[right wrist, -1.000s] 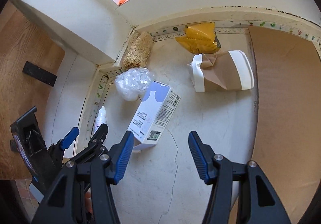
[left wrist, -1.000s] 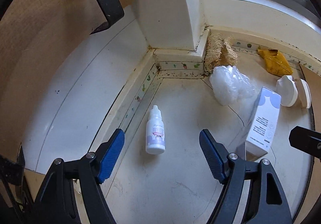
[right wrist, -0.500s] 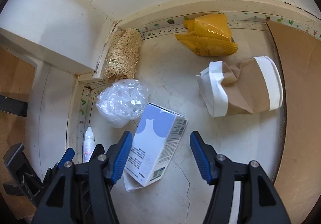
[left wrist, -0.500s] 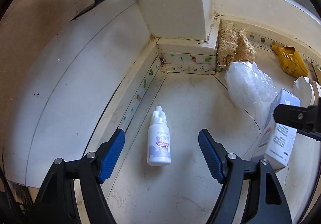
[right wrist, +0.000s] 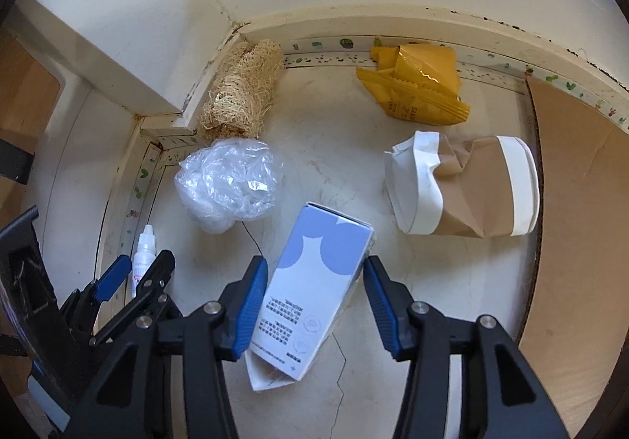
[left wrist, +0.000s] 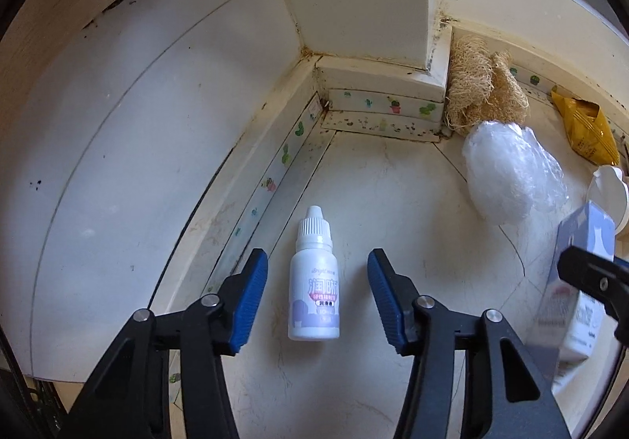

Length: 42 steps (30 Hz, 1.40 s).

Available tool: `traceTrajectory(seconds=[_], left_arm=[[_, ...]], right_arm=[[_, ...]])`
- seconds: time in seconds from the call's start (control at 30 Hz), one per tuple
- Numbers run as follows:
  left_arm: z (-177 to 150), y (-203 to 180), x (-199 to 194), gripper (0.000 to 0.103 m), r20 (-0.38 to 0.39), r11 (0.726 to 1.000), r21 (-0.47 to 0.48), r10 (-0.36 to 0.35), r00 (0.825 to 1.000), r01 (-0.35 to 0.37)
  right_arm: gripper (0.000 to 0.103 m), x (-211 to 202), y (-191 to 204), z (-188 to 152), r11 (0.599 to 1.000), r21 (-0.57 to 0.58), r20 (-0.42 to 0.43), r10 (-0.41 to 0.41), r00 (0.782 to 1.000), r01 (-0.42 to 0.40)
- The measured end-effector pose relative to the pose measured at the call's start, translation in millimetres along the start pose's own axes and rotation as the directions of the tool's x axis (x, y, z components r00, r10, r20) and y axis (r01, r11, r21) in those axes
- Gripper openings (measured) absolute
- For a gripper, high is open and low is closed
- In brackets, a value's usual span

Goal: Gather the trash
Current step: 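Grasp the white dropper bottle with the left gripper while the right gripper grasps the white-blue carton, then carry the dropper bottle and white-blue carton to the bin and release both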

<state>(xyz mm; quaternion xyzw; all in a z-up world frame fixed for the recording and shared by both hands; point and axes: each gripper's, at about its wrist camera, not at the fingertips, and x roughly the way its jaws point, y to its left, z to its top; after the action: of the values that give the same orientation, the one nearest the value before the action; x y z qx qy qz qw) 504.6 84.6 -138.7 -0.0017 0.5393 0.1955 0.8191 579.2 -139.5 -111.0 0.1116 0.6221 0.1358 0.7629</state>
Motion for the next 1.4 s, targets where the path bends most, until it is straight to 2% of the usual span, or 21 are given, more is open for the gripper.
traceTrajectory(seconds=[0.07, 0.13, 0.2, 0.47, 0.73, 1.0, 1.17, 1.4], left_arm=[[2, 1, 2, 0.044, -0.004, 1.000, -0.008, -0.012, 1.000, 0.012], [2, 1, 2, 0.030, -0.009, 0.999, -0.015, -0.039, 0.999, 0.039], [0, 1, 3, 0.023, -0.015, 0.998, -0.017, -0.055, 0.998, 0.055], [-27, -3, -13, 0.022, -0.023, 0.997, -0.007, -0.074, 0.997, 0.074], [-83, 0, -62, 0.022, -0.005, 0.989, 0.028, -0.147, 0.989, 0.148], [-154, 14, -123, 0.022, 0.029, 0.972, 0.094, -0.220, 0.975, 0.217], [-194, 30, -162, 0.022, 0.056, 0.958, 0.138, -0.259, 0.964, 0.249], [-272, 60, -211, 0.022, 0.076, 0.930, 0.212, -0.322, 0.944, 0.300]], right_arm=[[0.043, -2, -2, -3, 1.000, -0.006, -0.002, 0.003, 1.000, -0.003], [0.041, -5, -5, -7, 1.000, -0.004, -0.004, 0.012, 1.000, -0.012], [0.039, -7, -8, -11, 1.000, 0.005, -0.009, 0.026, 1.000, -0.026], [0.038, -20, -14, -29, 0.998, 0.017, -0.004, 0.055, 0.998, -0.055], [0.037, -43, -12, -62, 0.996, 0.039, 0.012, 0.076, 0.997, -0.076], [0.037, -86, -18, -133, 0.995, 0.043, 0.035, 0.090, 0.995, -0.091], [0.037, -110, -10, -192, 0.993, 0.053, 0.042, 0.107, 0.993, -0.109], [0.037, -147, 12, -285, 0.989, 0.059, 0.067, 0.130, 0.989, -0.134]])
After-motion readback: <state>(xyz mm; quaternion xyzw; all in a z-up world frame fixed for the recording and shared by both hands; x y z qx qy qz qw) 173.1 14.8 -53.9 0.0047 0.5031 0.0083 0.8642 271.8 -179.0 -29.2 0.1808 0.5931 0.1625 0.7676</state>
